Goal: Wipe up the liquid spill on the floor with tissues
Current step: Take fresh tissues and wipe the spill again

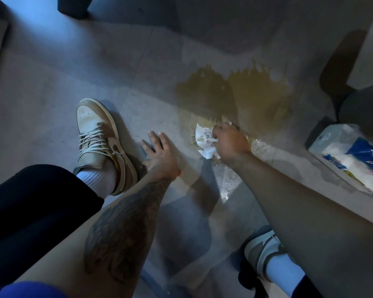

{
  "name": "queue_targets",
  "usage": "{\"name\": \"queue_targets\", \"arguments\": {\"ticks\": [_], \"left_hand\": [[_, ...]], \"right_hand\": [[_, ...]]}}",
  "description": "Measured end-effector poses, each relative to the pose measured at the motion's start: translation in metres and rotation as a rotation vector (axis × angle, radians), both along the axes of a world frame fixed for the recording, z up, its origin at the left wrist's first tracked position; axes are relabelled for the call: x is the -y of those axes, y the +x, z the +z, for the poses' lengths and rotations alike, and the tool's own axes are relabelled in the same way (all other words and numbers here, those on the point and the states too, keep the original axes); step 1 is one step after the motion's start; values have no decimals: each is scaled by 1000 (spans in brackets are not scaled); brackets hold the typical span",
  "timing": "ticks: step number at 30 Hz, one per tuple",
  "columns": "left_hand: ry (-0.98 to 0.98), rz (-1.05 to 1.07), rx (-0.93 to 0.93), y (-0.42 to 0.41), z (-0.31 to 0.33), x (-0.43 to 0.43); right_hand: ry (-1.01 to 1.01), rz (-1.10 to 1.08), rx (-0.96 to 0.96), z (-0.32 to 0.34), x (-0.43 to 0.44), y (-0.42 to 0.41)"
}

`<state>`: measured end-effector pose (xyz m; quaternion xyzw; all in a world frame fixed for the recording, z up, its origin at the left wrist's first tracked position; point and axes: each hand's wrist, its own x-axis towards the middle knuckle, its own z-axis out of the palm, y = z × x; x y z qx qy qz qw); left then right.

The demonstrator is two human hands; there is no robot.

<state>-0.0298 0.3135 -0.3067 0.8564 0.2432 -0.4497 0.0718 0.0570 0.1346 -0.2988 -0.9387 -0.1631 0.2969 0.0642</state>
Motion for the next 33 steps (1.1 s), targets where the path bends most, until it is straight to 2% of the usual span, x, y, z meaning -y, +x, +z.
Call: {"name": "queue_targets", "arguments": {"ticks": [7, 15, 17, 19, 22, 23, 26, 29, 33], "left_hand": [[4, 11, -6, 1, 0, 0], [-5, 12, -29, 4, 1, 0], [-2, 12, -28, 4, 1, 0], [5, 16, -29, 4, 1, 1], [13, 14, -30, 3, 2, 2], [13, 12, -27, 3, 2, 2], [3, 14, -23, 3, 2, 1], [-4, 20, -25, 4, 3, 1], [-3, 14, -21, 3, 1, 1]], "right_hand": [[177, -261, -14, 11, 5, 8], [767, -868, -137, 26, 9, 7], [799, -936, -106, 27, 16, 1], [701, -857, -77, 23, 26, -8], [354, -454, 54, 18, 43, -22], [299, -344, 118, 16, 46, -26], [326, -143, 217, 12, 44, -32], [186, 45, 161, 2, 40, -38], [120, 71, 115, -5, 34, -32]]}}
